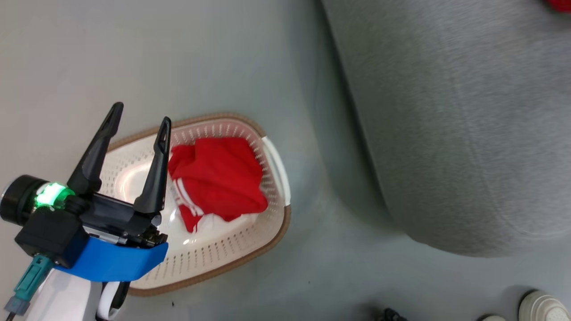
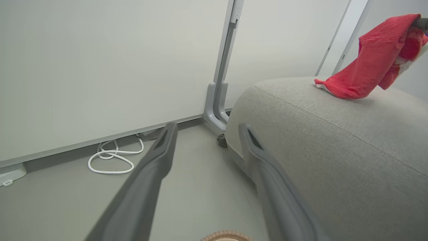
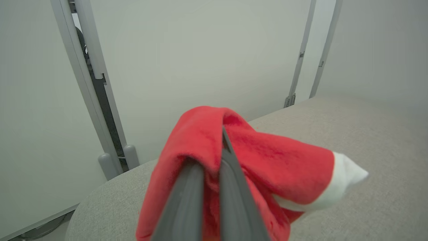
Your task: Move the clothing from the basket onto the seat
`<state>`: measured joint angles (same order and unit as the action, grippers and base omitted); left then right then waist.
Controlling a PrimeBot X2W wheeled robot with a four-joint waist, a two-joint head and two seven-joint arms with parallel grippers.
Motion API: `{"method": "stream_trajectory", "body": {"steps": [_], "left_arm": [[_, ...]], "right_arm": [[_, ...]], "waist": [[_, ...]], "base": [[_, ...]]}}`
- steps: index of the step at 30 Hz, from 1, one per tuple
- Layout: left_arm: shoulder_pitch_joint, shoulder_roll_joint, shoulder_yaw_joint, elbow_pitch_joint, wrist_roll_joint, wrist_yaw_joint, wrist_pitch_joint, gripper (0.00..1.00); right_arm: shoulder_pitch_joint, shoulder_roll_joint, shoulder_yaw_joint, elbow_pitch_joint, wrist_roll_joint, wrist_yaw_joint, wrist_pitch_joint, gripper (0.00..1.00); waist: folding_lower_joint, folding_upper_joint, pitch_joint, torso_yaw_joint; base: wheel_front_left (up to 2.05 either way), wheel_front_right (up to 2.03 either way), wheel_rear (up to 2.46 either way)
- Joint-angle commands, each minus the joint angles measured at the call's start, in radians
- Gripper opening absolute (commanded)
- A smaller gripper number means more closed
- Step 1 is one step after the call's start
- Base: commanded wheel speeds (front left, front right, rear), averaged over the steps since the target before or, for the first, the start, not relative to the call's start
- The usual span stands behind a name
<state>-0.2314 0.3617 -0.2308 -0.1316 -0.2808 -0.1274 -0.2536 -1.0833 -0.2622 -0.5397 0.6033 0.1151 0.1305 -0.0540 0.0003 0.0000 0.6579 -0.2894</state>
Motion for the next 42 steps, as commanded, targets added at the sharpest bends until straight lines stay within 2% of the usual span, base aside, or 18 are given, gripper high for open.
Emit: {"method": "stream_trajectory", "body": {"steps": [1,7,9,10,14,19,23,28,32,42], "left_arm": [[-0.024,0.009,0.003,-0.023,0.009,0.005,0.004,1.00],[-0.026,0.016,-0.002,-0.067,0.021,0.014,0.006,1.00],[-0.026,0.013,-0.007,-0.065,0.021,0.014,0.004,1.00],[-0.026,0.011,-0.010,-0.061,0.020,0.014,0.003,1.00],[-0.033,0.003,-0.016,-0.039,0.010,0.012,-0.002,1.00],[-0.024,-0.016,-0.028,0.012,-0.002,0.009,-0.007,1.00],[-0.001,-0.041,-0.029,0.068,-0.021,0.006,-0.011,1.00],[0.020,-0.078,-0.023,0.127,-0.046,0.003,-0.012,1.00],[0.054,-0.122,0.005,0.183,-0.066,0.002,-0.012,1.00],[0.140,-0.191,0.077,0.307,-0.103,-0.005,-0.013,1.00]], "right_arm": [[-0.027,-0.011,-0.024,0.021,-0.010,0.000,0.005,0.00],[-0.058,-0.021,-0.110,0.119,-0.063,0.000,-0.007,0.00],[-0.058,-0.014,-0.126,0.147,-0.082,0.000,-0.016,0.42],[-0.054,-0.008,-0.132,0.159,-0.092,0.000,-0.025,1.00],[-0.030,0.009,-0.144,0.193,-0.129,0.000,-0.054,1.00],[0.017,0.035,-0.132,0.204,-0.120,0.000,-0.079,1.00],[0.090,0.067,-0.069,0.200,-0.092,0.000,-0.060,1.00],[0.192,0.071,0.006,0.159,-0.061,0.000,-0.037,1.00],[0.302,0.091,0.081,0.089,-0.030,0.000,-0.023,1.00],[0.579,0.123,0.250,-0.135,-0.008,0.000,-0.002,1.00]], "waist": [[-0.0003,0.0000,0.093,0.065],[-0.0003,0.0000,0.133,0.085],[-0.0003,0.0000,0.133,0.087],[-0.0003,0.0000,0.131,0.088],[-0.0003,0.0000,0.103,0.088],[-0.0003,0.0000,0.026,0.086],[-0.0003,0.0000,-0.069,0.083],[-0.0003,0.0000,-0.168,0.082],[-0.0003,0.0000,-0.262,0.079],[-0.0003,0.0000,-0.458,0.058]], "base": [[0.00,0.00,0.00],[0.00,0.00,0.00],[0.00,0.00,0.00],[0.00,0.00,0.00],[0.00,0.00,0.00],[0.00,0.00,0.00],[0.00,0.00,0.00],[0.00,0.00,0.00],[0.00,0.00,0.00],[0.00,0.00,0.00]]}}
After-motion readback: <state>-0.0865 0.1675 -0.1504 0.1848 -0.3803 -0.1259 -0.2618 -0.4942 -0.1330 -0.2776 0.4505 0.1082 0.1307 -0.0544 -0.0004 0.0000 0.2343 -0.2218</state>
